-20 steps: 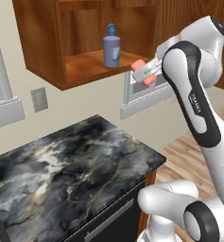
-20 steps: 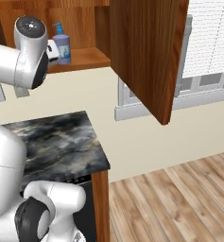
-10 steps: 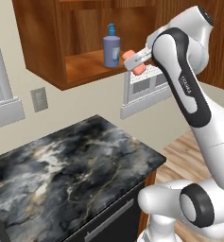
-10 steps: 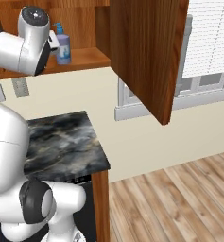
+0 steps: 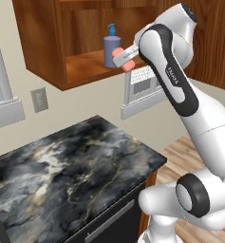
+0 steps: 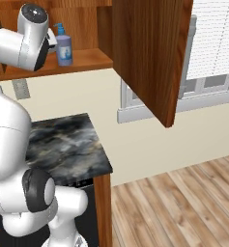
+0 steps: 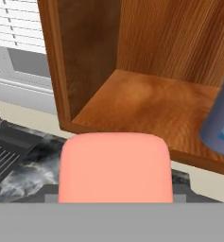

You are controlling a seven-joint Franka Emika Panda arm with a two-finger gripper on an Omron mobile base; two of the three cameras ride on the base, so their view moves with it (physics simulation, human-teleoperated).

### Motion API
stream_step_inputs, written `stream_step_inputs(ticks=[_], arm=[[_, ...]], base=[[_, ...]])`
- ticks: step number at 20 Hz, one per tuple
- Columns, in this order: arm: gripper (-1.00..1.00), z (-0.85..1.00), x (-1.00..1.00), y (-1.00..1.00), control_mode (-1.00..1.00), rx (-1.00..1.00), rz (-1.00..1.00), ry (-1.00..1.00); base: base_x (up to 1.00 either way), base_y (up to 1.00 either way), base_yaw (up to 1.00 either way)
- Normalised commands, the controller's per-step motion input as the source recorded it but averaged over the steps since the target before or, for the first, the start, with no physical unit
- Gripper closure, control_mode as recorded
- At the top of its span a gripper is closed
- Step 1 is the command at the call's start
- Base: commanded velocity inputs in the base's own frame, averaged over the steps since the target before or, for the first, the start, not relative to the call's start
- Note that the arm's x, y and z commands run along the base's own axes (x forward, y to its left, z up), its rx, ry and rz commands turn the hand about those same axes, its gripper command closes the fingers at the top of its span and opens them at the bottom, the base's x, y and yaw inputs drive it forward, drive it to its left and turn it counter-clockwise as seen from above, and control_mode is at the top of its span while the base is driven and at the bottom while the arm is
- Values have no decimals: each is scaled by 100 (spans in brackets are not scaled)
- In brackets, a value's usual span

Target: Pick up the bar soap and soap dispenser from the sink, and place them back in the cabinet, and close the cabinet door.

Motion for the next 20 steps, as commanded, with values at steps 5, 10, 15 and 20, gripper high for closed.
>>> stream_step_inputs(ticks=[5,10,15,20], arm=[[100,0,22,18,-100,0,0,0],[100,-12,12,9,-100,0,0,-1],[100,-14,10,5,-100,0,0,-1],[100,-7,10,6,-100,0,0,-3]], base=[[0,0,0],[0,0,0],[0,0,0],[0,0,0]])
